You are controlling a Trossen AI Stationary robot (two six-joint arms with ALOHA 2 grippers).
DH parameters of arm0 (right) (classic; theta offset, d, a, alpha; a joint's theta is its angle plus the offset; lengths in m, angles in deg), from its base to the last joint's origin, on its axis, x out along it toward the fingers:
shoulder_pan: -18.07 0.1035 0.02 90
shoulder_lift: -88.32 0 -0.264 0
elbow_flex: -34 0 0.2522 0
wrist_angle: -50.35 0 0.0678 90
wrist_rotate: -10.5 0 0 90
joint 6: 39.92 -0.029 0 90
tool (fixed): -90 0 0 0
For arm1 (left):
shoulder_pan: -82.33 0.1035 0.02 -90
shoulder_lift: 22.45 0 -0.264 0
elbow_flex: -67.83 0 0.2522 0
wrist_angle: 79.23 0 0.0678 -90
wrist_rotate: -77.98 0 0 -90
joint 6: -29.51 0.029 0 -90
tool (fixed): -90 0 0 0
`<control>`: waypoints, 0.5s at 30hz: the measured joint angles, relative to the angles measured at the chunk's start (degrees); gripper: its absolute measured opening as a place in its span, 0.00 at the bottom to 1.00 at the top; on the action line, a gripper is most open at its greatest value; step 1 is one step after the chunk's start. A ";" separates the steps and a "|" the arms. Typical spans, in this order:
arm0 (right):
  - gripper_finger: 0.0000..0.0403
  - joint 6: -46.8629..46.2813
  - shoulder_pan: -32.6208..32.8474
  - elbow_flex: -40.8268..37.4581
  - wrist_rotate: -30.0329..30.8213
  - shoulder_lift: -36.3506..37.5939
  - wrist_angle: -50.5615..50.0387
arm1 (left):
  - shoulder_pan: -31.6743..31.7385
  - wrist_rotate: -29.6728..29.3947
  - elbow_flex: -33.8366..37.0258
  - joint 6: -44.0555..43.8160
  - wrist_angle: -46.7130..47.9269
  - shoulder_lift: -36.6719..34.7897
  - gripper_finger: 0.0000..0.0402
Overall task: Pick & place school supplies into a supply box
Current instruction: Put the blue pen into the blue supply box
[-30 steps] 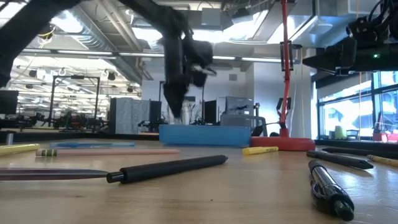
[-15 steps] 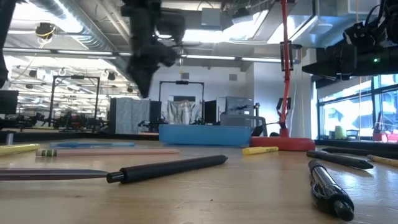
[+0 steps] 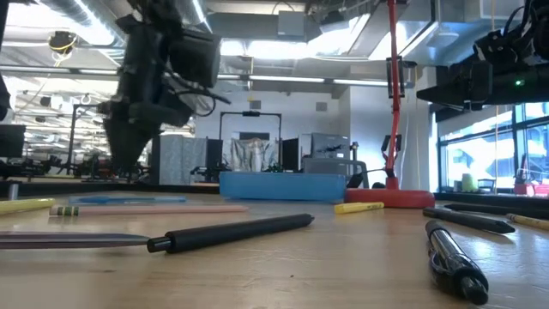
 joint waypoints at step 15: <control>0.15 -0.04 0.01 0.00 0.00 0.00 0.01 | -7.15 5.30 7.38 -9.69 -9.65 0.11 0.38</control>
